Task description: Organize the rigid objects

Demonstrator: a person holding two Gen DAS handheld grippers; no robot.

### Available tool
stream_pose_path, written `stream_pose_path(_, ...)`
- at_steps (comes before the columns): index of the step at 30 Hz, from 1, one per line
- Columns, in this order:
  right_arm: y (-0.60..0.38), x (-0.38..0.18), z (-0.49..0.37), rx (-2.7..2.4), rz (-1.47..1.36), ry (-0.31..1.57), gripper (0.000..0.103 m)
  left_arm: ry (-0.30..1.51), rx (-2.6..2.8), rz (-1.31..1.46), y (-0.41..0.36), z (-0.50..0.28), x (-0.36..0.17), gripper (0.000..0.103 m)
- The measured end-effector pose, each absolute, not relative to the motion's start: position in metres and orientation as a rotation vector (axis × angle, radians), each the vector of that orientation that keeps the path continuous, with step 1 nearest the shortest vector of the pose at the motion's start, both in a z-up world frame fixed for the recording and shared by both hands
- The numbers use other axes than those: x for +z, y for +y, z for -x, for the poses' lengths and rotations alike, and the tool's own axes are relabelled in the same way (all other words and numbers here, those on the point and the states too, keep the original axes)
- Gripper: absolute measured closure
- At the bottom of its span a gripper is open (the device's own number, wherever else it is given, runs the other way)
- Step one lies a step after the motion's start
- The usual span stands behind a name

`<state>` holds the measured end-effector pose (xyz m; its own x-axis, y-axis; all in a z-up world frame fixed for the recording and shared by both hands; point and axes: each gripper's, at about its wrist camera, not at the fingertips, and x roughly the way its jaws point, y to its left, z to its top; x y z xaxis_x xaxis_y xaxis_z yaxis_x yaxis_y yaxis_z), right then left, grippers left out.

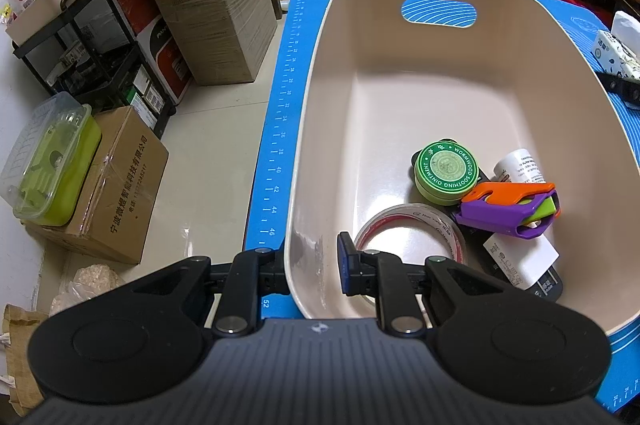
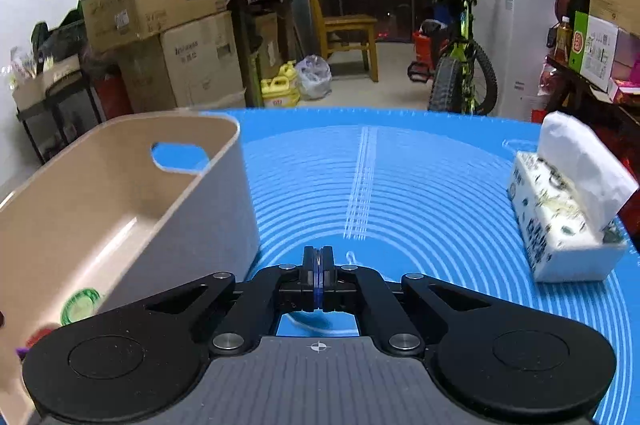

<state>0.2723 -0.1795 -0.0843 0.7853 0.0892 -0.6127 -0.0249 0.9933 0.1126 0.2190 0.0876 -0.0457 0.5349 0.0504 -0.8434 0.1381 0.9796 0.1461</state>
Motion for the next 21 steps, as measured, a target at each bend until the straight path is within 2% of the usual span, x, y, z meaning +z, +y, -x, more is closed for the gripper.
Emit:
stream_pose_path(17, -0.178, -0.008, -0.251, 0.119, -0.116, 0.509, 0.091, 1.008, -0.056, -0.194, 0.087, -0.218, -0.046, 0.082)
stream_pose_path(21, -0.174, -0.019, -0.257, 0.111, -0.107, 0.550, 0.091, 1.008, -0.058, -0.189, 0.088, -0.219, -0.046, 0.082)
